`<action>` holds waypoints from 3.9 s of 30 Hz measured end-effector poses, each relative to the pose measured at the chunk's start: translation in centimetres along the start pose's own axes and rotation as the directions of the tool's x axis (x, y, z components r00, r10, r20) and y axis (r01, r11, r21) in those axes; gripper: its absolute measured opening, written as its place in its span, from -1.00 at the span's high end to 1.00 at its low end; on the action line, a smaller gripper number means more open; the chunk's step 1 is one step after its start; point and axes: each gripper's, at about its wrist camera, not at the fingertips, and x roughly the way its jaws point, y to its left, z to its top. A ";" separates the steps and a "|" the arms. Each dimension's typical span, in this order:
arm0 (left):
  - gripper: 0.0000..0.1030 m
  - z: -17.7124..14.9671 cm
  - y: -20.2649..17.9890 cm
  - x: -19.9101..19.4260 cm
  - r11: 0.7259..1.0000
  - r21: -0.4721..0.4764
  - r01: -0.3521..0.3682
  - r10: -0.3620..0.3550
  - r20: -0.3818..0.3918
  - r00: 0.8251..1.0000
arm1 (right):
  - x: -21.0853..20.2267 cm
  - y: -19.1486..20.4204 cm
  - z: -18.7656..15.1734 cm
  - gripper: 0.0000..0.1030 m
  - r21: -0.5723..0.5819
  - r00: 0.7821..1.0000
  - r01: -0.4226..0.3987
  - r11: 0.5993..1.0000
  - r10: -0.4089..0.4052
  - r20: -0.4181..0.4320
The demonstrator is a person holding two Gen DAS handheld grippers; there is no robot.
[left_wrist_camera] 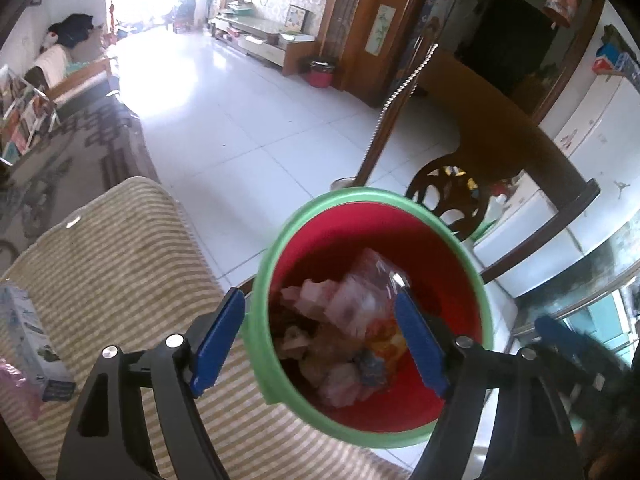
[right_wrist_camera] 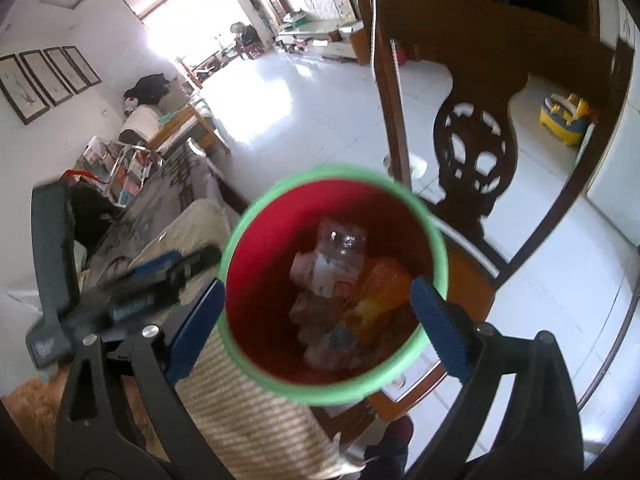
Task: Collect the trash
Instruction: 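Open both grippers over the bucket to drop the bottle and chip bag, then withdraw both open grippers from the bucket back toward the table, then grasp the crumpled newspaper wad with the right gripper while the left gripper grasps the pink wrapper, then carry the pink wrapper with the left gripper while the right gripper carries the newspaper wad to the bucket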
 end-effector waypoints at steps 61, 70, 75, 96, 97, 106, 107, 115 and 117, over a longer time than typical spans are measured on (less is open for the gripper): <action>-0.49 -14.9 40.1 -7.7 0.741 -0.658 -0.134 0.140 -0.044 0.989 | 8.2 31.6 -21.9 0.19 -0.471 0.935 -0.154 0.868 -0.026 -0.354; 0.92 -15.4 38.9 -9.8 0.813 -0.574 -0.101 0.124 0.001 0.992 | 6.5 31.4 -19.9 0.17 -0.432 0.966 -0.127 0.893 0.013 -0.257; 0.92 -16.9 37.2 -13.8 0.867 -0.483 -0.120 0.166 0.053 0.985 | 6.1 32.4 -18.6 0.17 -0.423 0.976 -0.138 0.895 0.050 -0.213; 0.68 -22.0 35.7 -12.8 0.912 -0.364 -0.190 0.167 -0.093 0.982 | 4.8 33.9 -17.5 0.18 -0.463 0.993 -0.062 0.884 0.009 -0.117; 0.73 -21.9 35.5 -12.8 0.914 -0.358 -0.191 0.168 -0.095 0.981 | 4.8 33.7 -17.3 0.18 -0.457 0.993 -0.061 0.887 0.008 -0.116; 0.95 -20.5 33.3 -15.5 0.927 -0.316 -0.201 0.214 0.008 0.977 | 4.3 31.6 -16.1 0.18 -0.417 0.996 -0.047 0.908 0.008 -0.093; 0.95 -20.1 32.8 -15.7 0.930 -0.306 -0.202 0.218 0.019 0.976 | 4.2 31.3 -15.9 0.17 -0.411 0.996 -0.045 0.911 0.009 -0.089; 0.95 -17.2 28.6 -14.6 0.954 -0.235 -0.187 0.201 0.036 0.979 | 3.4 26.7 -13.6 0.17 -0.344 0.998 -0.025 0.938 0.004 -0.062; 0.95 -16.3 27.2 -14.0 0.959 -0.217 -0.184 0.196 0.034 0.980 | 3.3 25.5 -12.9 0.18 -0.330 0.998 -0.025 0.944 0.005 -0.063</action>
